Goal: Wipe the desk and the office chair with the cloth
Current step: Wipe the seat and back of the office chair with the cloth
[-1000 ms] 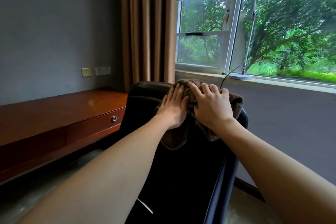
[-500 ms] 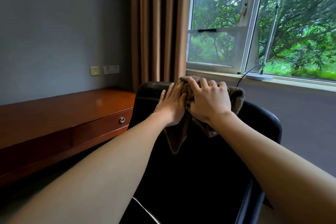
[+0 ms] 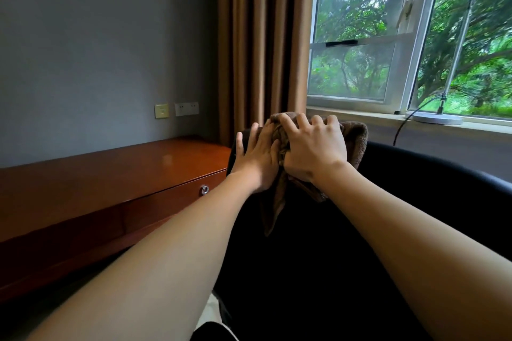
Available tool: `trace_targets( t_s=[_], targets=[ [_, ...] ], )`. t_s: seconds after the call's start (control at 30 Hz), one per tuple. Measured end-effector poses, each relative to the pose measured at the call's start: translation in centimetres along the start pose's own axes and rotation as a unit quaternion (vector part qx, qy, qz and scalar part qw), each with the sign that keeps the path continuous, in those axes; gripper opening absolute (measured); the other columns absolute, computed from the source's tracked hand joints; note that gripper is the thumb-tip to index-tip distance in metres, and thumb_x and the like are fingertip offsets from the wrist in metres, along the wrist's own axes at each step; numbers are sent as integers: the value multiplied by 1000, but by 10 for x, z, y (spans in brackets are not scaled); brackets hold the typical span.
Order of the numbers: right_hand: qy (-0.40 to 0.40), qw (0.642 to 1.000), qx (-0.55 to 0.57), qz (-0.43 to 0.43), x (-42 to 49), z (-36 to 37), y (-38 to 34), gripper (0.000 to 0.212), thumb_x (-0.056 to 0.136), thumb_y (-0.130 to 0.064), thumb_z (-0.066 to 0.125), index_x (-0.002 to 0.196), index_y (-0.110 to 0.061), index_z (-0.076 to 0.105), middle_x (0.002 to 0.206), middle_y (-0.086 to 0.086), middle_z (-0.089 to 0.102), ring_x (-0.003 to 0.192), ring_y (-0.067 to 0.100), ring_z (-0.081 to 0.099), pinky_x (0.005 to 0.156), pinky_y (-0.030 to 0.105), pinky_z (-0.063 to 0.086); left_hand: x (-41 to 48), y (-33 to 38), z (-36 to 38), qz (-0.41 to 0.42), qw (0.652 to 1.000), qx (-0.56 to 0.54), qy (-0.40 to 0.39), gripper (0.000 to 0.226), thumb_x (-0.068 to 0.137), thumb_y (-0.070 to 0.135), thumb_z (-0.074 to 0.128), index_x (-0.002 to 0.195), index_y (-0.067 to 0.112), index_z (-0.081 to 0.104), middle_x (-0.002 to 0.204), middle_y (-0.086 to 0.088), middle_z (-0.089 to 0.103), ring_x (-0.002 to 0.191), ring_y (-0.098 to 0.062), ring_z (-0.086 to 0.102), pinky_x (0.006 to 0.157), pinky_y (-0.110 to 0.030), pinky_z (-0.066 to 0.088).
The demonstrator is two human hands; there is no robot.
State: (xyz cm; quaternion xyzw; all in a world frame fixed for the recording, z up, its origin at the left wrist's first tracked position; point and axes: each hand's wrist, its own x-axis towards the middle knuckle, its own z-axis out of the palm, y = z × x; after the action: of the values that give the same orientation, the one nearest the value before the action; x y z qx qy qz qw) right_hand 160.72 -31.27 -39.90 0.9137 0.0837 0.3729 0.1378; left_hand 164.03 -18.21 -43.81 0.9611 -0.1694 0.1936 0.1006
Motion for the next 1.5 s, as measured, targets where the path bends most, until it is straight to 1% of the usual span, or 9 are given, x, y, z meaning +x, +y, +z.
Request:
trace_targets(
  t_s=[0.2,0.4,0.53,0.7,0.87,0.97,1.13,1.37,1.5],
  targets=[
    [-9,1000,-8,-20,27,16,-32,67,85,-44,43,149,-30,29,136,7,54,116,34,55,92,47,35,9,-39,3,-26,999,39,-12,65,106,38,27,159,26,-9,164,5,-28,150,-30,-27,119,-58,-15],
    [-10,1000,-17,-22,45,34,-49,65,85,-45,44,146,-28,33,133,8,56,112,34,56,92,47,34,22,-62,12,-30,999,13,-8,66,106,38,29,160,26,-8,165,6,-23,151,-30,-25,119,-58,-14],
    [-12,999,-6,-34,54,35,-54,64,85,-44,43,145,-27,34,129,7,57,110,34,56,92,46,35,22,-68,12,-45,998,-42,1,62,107,34,25,160,25,-6,167,8,-13,153,-25,-20,121,-57,-12],
    [-6,999,0,-47,63,38,-57,61,87,-46,40,145,-27,35,126,7,57,107,34,57,90,45,36,19,-69,6,-62,992,-107,11,59,106,36,23,160,23,4,168,4,6,155,-20,-5,123,-51,-8],
    [0,999,6,-49,56,40,-51,61,88,-47,39,146,-29,34,127,8,57,106,34,56,91,46,37,23,-70,9,-46,999,-15,-6,61,106,33,26,160,21,0,167,2,0,155,-22,-4,123,-55,-2],
    [-3,999,7,-47,46,37,-36,64,90,-53,41,149,-32,31,130,11,55,109,36,55,92,47,36,23,-58,9,-29,998,55,-24,63,106,31,27,160,18,-1,167,-2,-3,155,-26,-8,123,-56,-3],
    [-20,998,7,-56,22,16,-8,66,91,-55,40,152,-35,24,136,12,50,115,36,52,94,48,37,15,-29,8,-21,998,55,-26,69,104,40,35,160,23,-2,167,-1,-5,154,-30,-12,123,-57,-3],
    [-46,997,-7,-60,-3,-7,13,69,92,-44,49,154,-36,21,144,12,45,123,37,48,96,48,36,-3,0,-1,-15,995,91,-33,65,105,38,25,161,20,-3,167,-6,-12,154,-30,-14,122,-58,-5],
    [-57,997,-11,-57,-21,-19,28,72,92,-40,51,156,-36,19,146,11,44,126,36,46,97,47,36,-13,19,-3,0,993,107,-40,62,106,34,13,160,15,-7,167,-10,-13,153,-29,-17,120,-61,-8]
  ],
)
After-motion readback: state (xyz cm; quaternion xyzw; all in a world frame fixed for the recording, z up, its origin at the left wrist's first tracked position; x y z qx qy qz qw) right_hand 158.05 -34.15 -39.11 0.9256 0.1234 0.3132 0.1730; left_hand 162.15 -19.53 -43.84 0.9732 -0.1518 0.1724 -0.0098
